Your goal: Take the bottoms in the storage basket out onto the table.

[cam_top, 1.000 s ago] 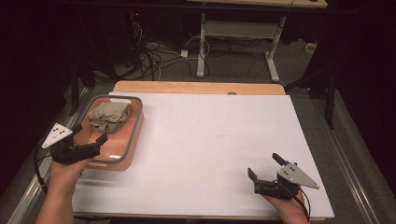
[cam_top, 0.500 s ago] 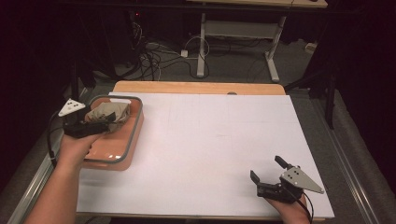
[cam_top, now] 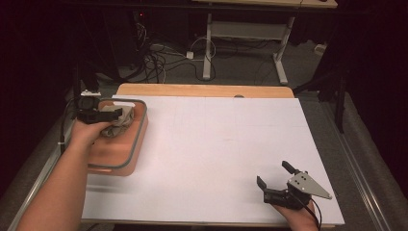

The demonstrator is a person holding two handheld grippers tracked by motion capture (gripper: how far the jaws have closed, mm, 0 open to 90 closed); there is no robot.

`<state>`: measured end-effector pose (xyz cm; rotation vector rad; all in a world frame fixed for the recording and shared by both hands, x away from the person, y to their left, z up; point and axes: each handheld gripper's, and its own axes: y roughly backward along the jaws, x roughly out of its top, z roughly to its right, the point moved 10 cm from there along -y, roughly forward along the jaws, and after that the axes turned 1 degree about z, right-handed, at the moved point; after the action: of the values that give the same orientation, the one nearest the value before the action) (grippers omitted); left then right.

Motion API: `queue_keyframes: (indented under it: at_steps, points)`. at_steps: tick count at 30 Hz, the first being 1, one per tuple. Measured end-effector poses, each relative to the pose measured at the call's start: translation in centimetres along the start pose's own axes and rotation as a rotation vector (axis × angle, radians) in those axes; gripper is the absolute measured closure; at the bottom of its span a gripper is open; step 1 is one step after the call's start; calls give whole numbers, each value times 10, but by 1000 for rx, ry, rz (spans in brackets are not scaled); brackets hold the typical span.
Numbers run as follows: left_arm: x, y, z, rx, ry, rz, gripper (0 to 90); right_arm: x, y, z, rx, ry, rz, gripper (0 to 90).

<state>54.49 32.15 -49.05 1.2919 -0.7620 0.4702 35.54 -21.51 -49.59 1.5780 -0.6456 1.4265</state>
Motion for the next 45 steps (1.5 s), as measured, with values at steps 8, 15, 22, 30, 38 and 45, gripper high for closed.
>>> queue_keyframes:
  at_steps: [8, 15, 22, 30, 38, 45]
  points:
    - [-17, -14, -1, 38, -28, -138, 98, -1, -1, -2, 7, -1, -2, 3]
    - [-34, -19, -2, 41, -20, -196, 264, -1, -2, -4, 14, 1, -3, 3]
    - [-39, -13, 6, 16, -49, -206, 432, 0, -2, -5, 19, 2, -1, 3]
    - [-47, 0, 34, -56, -107, -231, 436, 2, -2, -7, 20, 5, 5, 3]
    - [-22, 9, 26, -47, -98, -195, 9, 0, -3, -8, 19, 4, -4, 3]
    - [-22, -9, 18, -27, -64, -291, 0, 0, -5, -9, 25, 2, -6, 3]
